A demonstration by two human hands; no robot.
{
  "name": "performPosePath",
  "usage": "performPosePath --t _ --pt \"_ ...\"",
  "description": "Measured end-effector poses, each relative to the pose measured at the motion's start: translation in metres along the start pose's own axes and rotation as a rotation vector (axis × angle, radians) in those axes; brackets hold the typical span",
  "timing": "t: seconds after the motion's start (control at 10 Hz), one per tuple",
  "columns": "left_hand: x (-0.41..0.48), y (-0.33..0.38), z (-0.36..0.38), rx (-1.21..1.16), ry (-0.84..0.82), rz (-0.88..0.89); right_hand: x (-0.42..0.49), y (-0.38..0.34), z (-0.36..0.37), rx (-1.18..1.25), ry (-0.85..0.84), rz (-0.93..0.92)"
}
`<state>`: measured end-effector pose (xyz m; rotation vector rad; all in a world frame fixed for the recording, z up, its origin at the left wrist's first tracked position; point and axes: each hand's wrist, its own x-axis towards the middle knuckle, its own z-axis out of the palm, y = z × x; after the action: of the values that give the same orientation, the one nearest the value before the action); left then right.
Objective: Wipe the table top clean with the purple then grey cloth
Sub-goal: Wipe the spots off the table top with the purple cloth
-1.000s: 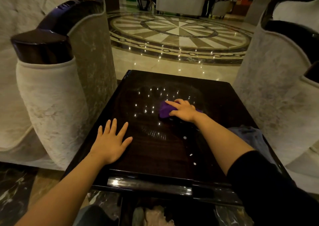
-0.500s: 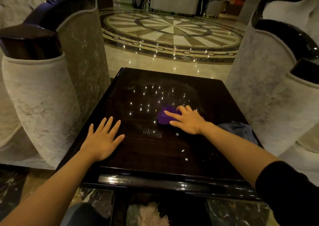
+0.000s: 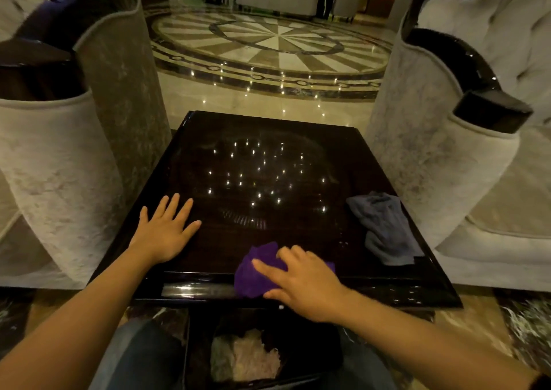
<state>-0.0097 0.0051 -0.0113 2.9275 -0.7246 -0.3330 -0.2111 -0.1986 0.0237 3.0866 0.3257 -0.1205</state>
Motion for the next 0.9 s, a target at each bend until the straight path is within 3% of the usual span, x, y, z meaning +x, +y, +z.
performPosePath --t 0.1,0.2,0.3,0.5,0.6,0.7,0.9 --pt "0.001 0.007 0.000 0.017 0.002 0.023 -0.022 -0.026 0.013 -0.095 0.097 -0.096" --pt "0.001 0.001 0.002 0.022 -0.005 0.004 -0.019 -0.039 0.003 0.050 0.162 -0.157" --pt "0.001 0.001 0.002 0.020 0.001 0.011 -0.005 -0.020 -0.022 0.220 0.293 -0.073" --pt "0.010 -0.014 0.011 0.031 -0.037 -0.011 0.067 0.082 -0.030 0.239 0.188 0.387" --pt "0.007 -0.013 0.012 0.030 -0.043 -0.011 0.075 0.121 -0.016 0.270 0.069 0.503" --pt "0.003 -0.013 0.009 0.033 -0.043 -0.010 0.069 0.149 0.005 0.196 -0.075 0.556" --pt "0.000 -0.009 0.001 0.017 0.003 -0.005 0.062 0.160 0.003 0.031 -0.032 0.476"
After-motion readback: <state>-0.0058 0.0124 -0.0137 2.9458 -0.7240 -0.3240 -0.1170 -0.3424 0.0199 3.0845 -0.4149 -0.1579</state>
